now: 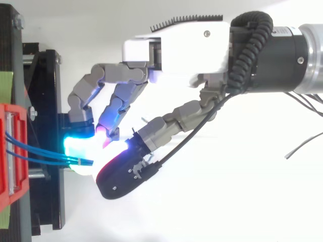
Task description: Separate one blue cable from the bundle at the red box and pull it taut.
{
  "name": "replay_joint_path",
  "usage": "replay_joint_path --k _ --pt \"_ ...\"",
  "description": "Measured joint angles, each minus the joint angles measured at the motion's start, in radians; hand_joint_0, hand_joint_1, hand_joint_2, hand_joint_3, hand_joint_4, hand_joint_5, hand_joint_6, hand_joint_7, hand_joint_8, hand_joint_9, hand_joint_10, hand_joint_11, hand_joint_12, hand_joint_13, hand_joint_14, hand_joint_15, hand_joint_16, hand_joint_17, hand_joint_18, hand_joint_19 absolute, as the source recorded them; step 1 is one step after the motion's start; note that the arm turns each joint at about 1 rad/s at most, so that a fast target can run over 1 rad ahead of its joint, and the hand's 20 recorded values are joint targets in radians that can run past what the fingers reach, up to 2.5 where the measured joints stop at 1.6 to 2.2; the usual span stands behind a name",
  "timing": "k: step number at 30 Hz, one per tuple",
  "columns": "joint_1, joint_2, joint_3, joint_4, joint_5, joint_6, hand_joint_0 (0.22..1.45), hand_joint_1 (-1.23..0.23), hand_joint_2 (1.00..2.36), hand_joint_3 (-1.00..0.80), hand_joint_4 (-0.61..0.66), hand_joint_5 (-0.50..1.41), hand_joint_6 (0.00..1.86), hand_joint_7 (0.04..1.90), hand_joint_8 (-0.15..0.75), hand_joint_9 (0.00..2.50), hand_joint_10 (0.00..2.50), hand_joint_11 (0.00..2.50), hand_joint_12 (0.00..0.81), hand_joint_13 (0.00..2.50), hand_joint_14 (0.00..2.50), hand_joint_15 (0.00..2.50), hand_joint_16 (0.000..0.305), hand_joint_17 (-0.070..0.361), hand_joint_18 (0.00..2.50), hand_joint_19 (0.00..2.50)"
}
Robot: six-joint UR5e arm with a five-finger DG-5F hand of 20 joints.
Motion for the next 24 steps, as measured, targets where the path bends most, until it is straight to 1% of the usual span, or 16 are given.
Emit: replay_joint_path --k 1,3,5,8,10,12,15,18,20,24 --pt "0.000 0.000 0.000 0.000 0.000 0.000 0.61 -0.76 1.01 -0.44 0.08 -0.15 0.89 0.80 0.252 0.95 0.03 0.88 0.296 0.91 0.02 0.65 0.035 0.078 0.65 0.66" --pt "0.000 0.000 0.000 0.000 0.000 0.000 0.61 -0.75 1.00 -0.47 0.08 -0.15 0.88 0.79 0.250 0.95 0.03 0.89 0.296 0.91 0.02 0.65 0.035 0.078 0.65 0.65" --pt "0.000 0.000 -0.001 0.000 0.000 0.000 0.56 -0.70 1.00 -0.50 0.10 -0.14 0.86 0.79 0.254 0.97 0.03 0.87 0.301 0.91 0.02 0.65 0.036 0.081 0.66 0.66" --pt "0.000 0.000 -0.001 0.000 0.000 0.001 0.53 -0.64 1.00 -0.50 0.10 -0.14 0.83 0.81 0.262 0.97 0.03 0.88 0.307 0.91 0.02 0.65 0.038 0.084 0.66 0.66" --pt "0.000 0.000 -0.001 0.000 0.000 0.001 0.53 -0.63 1.00 -0.50 0.10 -0.14 0.83 0.82 0.262 0.97 0.03 0.88 0.308 0.91 0.02 0.65 0.038 0.085 0.66 0.66" --pt "0.000 0.000 -0.001 0.000 0.000 0.001 0.52 -0.64 1.00 -0.50 0.11 -0.14 0.83 0.82 0.263 0.98 0.03 0.88 0.315 0.91 0.02 0.65 0.038 0.086 0.66 0.66" --pt "0.000 0.000 -0.001 0.000 0.000 0.001 0.54 -0.73 1.00 -0.50 0.09 -0.14 0.82 0.85 0.259 0.97 0.03 0.89 0.310 0.91 0.02 0.65 0.038 0.084 0.65 0.66" --pt "0.000 0.000 -0.001 0.000 0.000 0.001 0.61 -0.85 1.00 -0.47 0.07 -0.16 0.87 0.85 0.241 0.92 0.03 0.90 0.296 0.88 0.02 0.65 0.035 0.080 0.63 0.67" --pt "0.000 0.000 -0.001 0.000 0.000 0.001 0.63 -0.88 1.01 -0.42 0.04 -0.17 0.88 0.83 0.238 0.91 0.03 0.90 0.295 0.87 0.02 0.65 0.035 0.079 0.63 0.67" --pt "0.000 0.000 -0.001 0.000 0.000 0.002 0.66 -0.86 1.02 -0.32 -0.02 -0.18 0.91 0.83 0.236 0.91 0.03 0.90 0.291 0.88 0.02 0.65 0.035 0.079 0.65 0.66"
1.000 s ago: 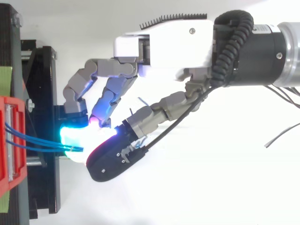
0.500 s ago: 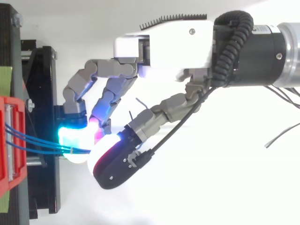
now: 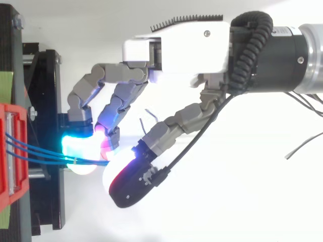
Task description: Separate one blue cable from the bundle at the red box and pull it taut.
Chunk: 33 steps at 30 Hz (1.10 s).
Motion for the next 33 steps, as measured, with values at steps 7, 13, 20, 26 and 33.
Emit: replay_joint_path --k 7,13,20,26,33 --pt "0.000 0.000 0.000 0.000 -0.001 0.000 0.69 -0.88 1.01 -0.39 0.01 -0.19 0.93 0.77 0.236 0.91 0.03 0.92 0.294 0.88 0.02 0.64 0.035 0.079 0.66 0.65" --pt "0.000 0.000 0.000 -0.002 -0.001 0.000 0.57 -0.79 1.00 -0.50 0.07 -0.16 0.90 0.78 0.250 0.94 0.03 0.91 0.296 0.89 0.02 0.64 0.036 0.081 0.67 0.65" --pt "0.000 0.000 0.000 -0.001 -0.002 0.000 0.60 -0.67 1.00 -0.50 0.05 -0.14 0.87 0.85 0.253 1.00 0.03 0.91 0.289 0.90 0.02 0.65 0.035 0.078 0.66 0.66" --pt "0.000 0.000 0.000 -0.003 -0.003 0.000 0.65 -0.83 1.02 -0.27 -0.06 -0.15 0.91 0.89 0.243 0.97 0.03 0.92 0.294 0.90 0.02 0.65 0.035 0.078 0.66 0.67" --pt "0.000 0.000 0.000 -0.002 -0.003 0.001 0.75 -0.91 1.02 -0.28 -0.20 -0.17 0.94 0.97 0.233 0.95 0.03 0.93 0.282 0.89 0.02 0.63 0.034 0.077 0.68 0.63"
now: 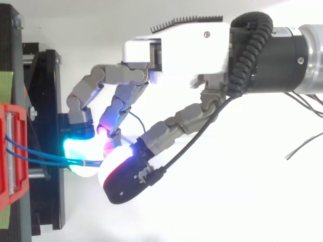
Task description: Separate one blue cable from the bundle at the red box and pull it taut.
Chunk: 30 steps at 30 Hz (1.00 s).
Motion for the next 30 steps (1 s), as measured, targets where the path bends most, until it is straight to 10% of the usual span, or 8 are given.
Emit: replay_joint_path --k 11,30 --pt "0.000 0.000 0.000 -0.001 0.000 0.004 0.85 -0.91 1.00 -0.47 -0.29 -0.17 0.98 0.96 0.213 0.99 0.03 0.94 0.267 0.91 0.02 0.65 0.032 0.072 0.70 0.66" --pt "0.000 0.000 0.000 -0.001 -0.002 0.005 0.55 -0.96 1.00 -0.50 -0.06 -0.09 0.92 0.86 0.225 1.15 0.03 0.92 0.271 1.00 0.03 0.69 0.033 0.074 0.79 0.64"
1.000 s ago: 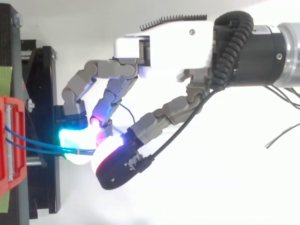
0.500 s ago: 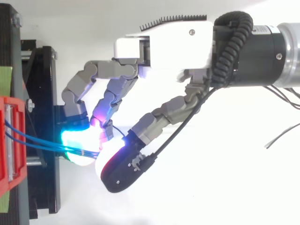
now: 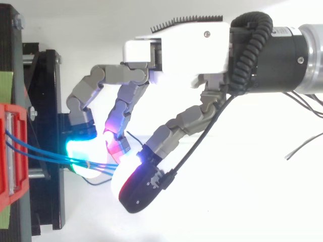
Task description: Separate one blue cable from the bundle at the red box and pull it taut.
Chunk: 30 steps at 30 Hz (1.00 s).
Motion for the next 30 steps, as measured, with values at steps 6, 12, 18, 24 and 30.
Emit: replay_joint_path --k 6,12,18,24,30 --pt "0.000 0.000 0.000 0.001 0.000 0.002 0.52 -0.81 1.00 -0.50 -0.08 -0.06 0.86 0.87 0.213 1.18 0.03 0.90 0.277 1.03 0.03 0.67 0.035 0.078 0.80 0.64" --pt "0.000 0.000 0.000 0.001 0.000 0.003 0.56 -0.71 1.00 -0.50 -0.15 -0.06 0.83 0.92 0.203 1.20 0.03 0.91 0.268 1.02 0.03 0.70 0.033 0.074 0.79 0.67" --pt "0.000 0.000 0.000 -0.001 0.000 0.003 0.61 -0.81 1.01 -0.40 -0.14 -0.08 0.85 1.03 0.218 1.18 0.03 0.94 0.273 1.01 0.03 0.71 0.033 0.074 0.76 0.69" --pt "0.000 0.000 0.000 -0.002 0.000 0.003 0.70 -0.93 1.02 -0.28 -0.18 -0.13 0.92 1.04 0.223 1.11 0.03 0.96 0.274 0.98 0.03 0.70 0.034 0.075 0.77 0.68" --pt "0.000 0.000 0.000 -0.002 0.000 0.004 0.83 -0.95 1.00 -0.47 -0.27 -0.15 0.96 1.07 0.209 1.07 0.03 0.97 0.263 0.96 0.03 0.70 0.032 0.071 0.74 0.67"
